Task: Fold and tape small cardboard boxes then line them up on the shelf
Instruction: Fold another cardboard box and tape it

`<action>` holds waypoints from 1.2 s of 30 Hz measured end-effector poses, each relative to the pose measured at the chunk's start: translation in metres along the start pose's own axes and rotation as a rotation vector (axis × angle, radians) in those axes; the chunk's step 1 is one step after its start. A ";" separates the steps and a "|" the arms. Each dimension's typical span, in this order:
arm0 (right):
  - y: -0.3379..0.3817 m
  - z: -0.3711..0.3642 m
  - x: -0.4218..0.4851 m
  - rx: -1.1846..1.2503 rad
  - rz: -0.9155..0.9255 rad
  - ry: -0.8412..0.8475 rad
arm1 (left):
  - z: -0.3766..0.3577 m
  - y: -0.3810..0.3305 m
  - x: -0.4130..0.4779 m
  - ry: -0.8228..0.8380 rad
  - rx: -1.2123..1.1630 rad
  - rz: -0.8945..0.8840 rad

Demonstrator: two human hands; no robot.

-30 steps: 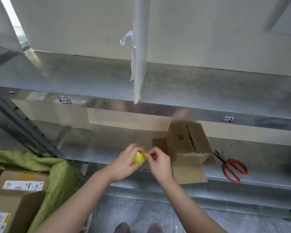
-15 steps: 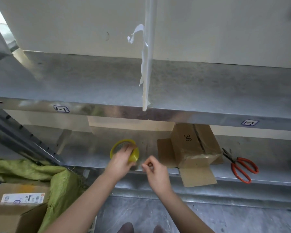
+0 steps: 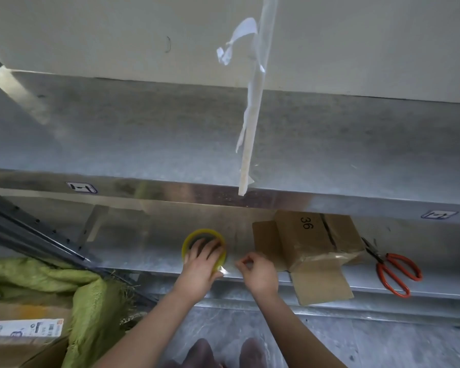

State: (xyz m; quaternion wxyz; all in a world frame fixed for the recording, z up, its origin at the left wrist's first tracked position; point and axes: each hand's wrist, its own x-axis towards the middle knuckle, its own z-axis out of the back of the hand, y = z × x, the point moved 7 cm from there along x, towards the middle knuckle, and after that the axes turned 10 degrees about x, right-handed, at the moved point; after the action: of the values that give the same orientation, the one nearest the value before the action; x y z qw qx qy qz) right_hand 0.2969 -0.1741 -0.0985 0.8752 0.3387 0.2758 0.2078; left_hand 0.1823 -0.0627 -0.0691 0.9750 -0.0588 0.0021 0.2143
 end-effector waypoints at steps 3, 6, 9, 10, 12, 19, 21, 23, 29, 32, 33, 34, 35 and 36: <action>-0.002 -0.006 0.000 -0.172 0.020 -0.018 | -0.010 0.004 0.000 0.071 0.025 -0.003; -0.003 -0.007 0.000 -0.229 0.032 -0.030 | -0.015 0.007 0.002 0.123 0.034 0.015; 0.005 -0.008 -0.004 -0.295 0.058 0.030 | -0.013 0.007 0.001 0.180 0.083 0.008; 0.011 -0.007 -0.009 -0.304 0.087 0.045 | -0.010 0.006 0.001 0.182 0.098 0.007; 0.026 0.006 -0.028 -0.288 0.224 -0.002 | 0.003 -0.001 0.001 0.139 0.098 -0.003; 0.047 0.109 -0.093 -0.278 0.735 -0.387 | 0.057 -0.083 0.000 -0.193 0.012 -0.133; 0.030 0.138 -0.090 -0.321 0.684 -0.409 | 0.062 -0.118 0.005 -0.197 -0.024 -0.148; 0.011 0.162 -0.084 -0.357 0.633 -0.396 | 0.066 -0.151 0.011 -0.193 -0.049 -0.152; -0.041 0.225 -0.061 -0.395 0.548 -0.405 | 0.057 -0.201 0.024 -0.176 -0.028 0.044; -0.062 0.243 -0.047 -0.294 0.502 -0.343 | 0.037 -0.203 0.028 -0.131 -0.143 0.191; -0.069 0.246 -0.042 -0.234 0.467 -0.297 | 0.032 -0.205 0.029 -0.123 -0.183 0.215; -0.075 0.247 -0.036 -0.156 0.427 -0.231 | 0.028 -0.207 0.030 -0.117 -0.260 0.236; -0.081 0.247 -0.030 -0.060 0.390 -0.163 | 0.024 -0.209 0.031 -0.111 -0.386 0.264; -0.086 0.247 -0.026 0.037 0.363 -0.109 | 0.022 -0.211 0.032 -0.109 -0.547 0.293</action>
State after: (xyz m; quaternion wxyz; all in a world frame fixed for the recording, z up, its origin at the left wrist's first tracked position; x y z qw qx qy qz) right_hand 0.4463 -0.3654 0.0025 0.8305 0.4099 0.1662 0.3387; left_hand 0.2991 -0.2374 -0.0244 0.8804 -0.3064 -0.0995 0.3479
